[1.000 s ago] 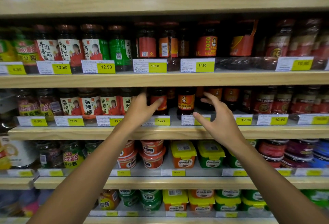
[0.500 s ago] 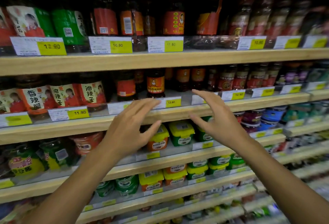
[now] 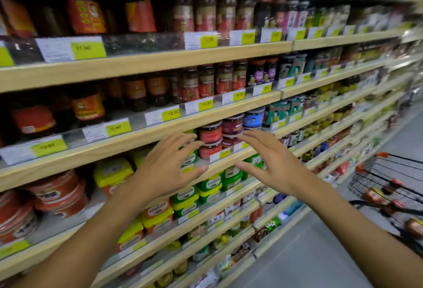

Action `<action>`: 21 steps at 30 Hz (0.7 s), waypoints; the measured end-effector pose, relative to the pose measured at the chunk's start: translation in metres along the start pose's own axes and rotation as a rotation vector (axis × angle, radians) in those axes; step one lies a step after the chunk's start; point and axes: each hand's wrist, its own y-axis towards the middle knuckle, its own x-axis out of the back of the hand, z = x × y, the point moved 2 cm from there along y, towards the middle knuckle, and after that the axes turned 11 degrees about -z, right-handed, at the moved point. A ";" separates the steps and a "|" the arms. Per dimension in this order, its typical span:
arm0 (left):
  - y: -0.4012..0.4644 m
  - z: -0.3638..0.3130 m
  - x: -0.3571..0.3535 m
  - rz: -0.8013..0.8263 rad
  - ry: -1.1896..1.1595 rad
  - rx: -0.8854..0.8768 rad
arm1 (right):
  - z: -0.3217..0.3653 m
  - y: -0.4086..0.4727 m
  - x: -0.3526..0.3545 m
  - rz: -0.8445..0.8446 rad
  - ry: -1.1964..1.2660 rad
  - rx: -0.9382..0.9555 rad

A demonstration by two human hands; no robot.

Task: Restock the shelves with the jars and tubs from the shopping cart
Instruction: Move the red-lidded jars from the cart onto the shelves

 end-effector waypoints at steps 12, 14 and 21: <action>0.121 -0.225 -0.096 0.122 -0.155 -0.201 | -0.183 -0.128 0.120 0.029 -0.118 -0.280; 0.140 -0.267 -0.117 0.144 -0.192 -0.251 | -0.212 -0.154 0.138 0.023 -0.135 -0.346; 0.195 -0.390 -0.188 0.215 -0.291 -0.475 | -0.306 -0.236 0.172 -0.040 -0.238 -0.535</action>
